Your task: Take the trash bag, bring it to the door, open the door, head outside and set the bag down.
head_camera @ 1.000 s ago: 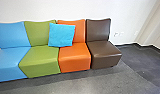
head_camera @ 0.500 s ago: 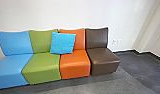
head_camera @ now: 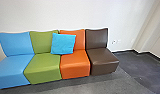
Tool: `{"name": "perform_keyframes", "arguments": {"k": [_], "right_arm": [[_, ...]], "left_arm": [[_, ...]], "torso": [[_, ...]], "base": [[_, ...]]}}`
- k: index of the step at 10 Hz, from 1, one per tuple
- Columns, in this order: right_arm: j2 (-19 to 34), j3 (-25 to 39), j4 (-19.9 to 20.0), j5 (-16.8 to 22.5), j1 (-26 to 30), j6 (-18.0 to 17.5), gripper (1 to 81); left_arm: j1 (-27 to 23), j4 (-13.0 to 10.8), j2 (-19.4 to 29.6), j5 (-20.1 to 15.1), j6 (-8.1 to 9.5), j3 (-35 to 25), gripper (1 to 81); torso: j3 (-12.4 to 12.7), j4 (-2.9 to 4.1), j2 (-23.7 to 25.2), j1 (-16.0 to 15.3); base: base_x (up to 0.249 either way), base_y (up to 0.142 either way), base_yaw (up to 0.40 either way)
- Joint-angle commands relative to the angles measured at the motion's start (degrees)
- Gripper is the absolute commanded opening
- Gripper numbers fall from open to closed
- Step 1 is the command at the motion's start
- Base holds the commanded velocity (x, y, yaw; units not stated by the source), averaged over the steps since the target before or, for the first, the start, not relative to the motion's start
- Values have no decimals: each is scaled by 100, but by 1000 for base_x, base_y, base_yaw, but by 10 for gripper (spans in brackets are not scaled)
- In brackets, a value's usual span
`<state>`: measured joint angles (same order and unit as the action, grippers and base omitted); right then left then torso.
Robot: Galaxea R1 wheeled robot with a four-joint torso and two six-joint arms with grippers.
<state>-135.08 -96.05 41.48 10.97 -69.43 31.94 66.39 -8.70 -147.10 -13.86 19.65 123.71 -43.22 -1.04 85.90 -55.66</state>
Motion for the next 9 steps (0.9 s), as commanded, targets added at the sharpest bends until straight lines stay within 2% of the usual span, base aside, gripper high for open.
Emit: {"name": "perform_keyframes", "arguments": {"k": [1, 3, 6, 9], "right_arm": [[-109, -61, -158, 21, -111, 128, 811], [-249, -148, -202, -270, -384, 137, 811], [-705, -754, -324, -306, -647, 155, 811], [-1058, -1196, -457, -359, -823, 155, 811]], "left_arm": [[1, 0, 155, 111, -181, -251, 10], [186, 1, 33, 138, -181, -225, 10], [361, -78, -327, 129, -181, -112, 10], [511, -158, -874, 120, -181, 681, 10]], "torso": [[0, 0, -536, 345], [2, 0, -973, 627], [332, 0, -1602, 1034], [576, 0, -2232, 1442]], "base": [[0, 0, 0], [0, 0, 0], [0, 0, 0], [0, 0, 0]]}}
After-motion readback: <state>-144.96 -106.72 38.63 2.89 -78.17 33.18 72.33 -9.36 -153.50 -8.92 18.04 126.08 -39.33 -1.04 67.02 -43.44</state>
